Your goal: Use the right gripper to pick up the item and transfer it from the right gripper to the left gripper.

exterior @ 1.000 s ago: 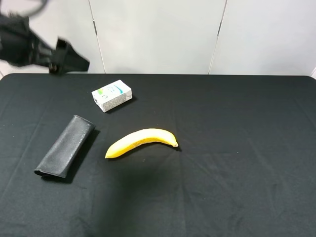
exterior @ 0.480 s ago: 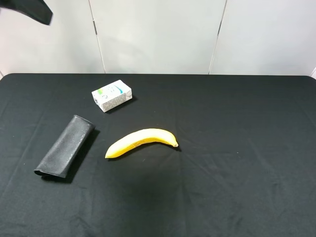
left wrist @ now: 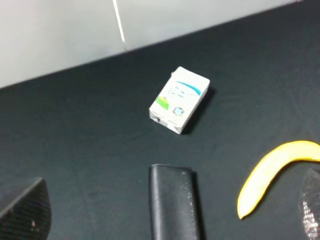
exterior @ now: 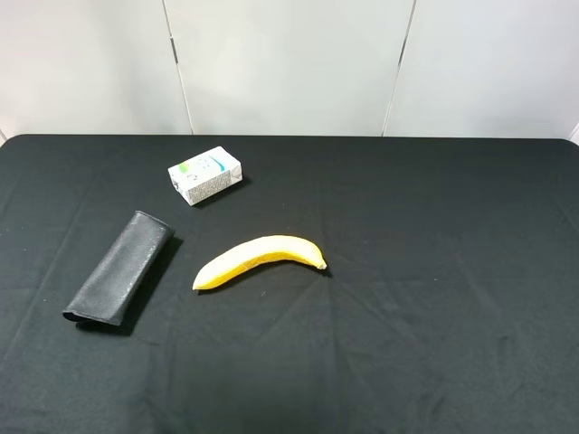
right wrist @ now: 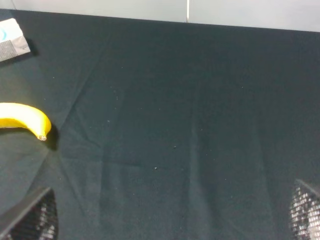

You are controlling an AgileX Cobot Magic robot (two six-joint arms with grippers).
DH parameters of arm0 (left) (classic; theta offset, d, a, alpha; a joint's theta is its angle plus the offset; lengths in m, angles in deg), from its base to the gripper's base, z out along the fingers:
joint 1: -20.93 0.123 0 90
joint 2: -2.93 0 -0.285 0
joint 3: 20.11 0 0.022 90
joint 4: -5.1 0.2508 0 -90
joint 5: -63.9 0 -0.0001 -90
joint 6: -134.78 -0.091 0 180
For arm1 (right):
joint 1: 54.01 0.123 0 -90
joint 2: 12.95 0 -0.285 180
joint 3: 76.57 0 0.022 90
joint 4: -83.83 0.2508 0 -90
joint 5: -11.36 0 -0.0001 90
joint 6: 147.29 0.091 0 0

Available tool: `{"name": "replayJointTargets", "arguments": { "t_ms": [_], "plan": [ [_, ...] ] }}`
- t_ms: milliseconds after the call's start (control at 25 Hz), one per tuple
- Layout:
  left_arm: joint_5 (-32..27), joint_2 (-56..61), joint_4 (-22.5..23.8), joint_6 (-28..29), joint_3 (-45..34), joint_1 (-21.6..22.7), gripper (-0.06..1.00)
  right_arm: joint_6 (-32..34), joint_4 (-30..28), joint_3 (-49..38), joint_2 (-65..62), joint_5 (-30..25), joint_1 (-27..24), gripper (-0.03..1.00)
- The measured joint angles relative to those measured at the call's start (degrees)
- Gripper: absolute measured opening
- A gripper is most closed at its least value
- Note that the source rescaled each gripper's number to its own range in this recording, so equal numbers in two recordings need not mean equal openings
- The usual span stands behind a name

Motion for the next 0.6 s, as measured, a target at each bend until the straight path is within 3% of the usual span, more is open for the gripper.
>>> {"name": "replayJointTargets", "arguments": {
  "t_ms": [320, 600],
  "plan": [
    [-7.9, 17.7, 0.2, 1.4, -9.3, 0.0, 0.99, 0.0, 0.0, 0.0, 0.0, -0.1, 0.0, 1.0],
    [-8.5, 35.4, 0.2, 1.5, -22.3, 0.0, 0.99, 0.0, 0.0, 0.0, 0.0, -0.1, 0.0, 1.0]
  ]
}}
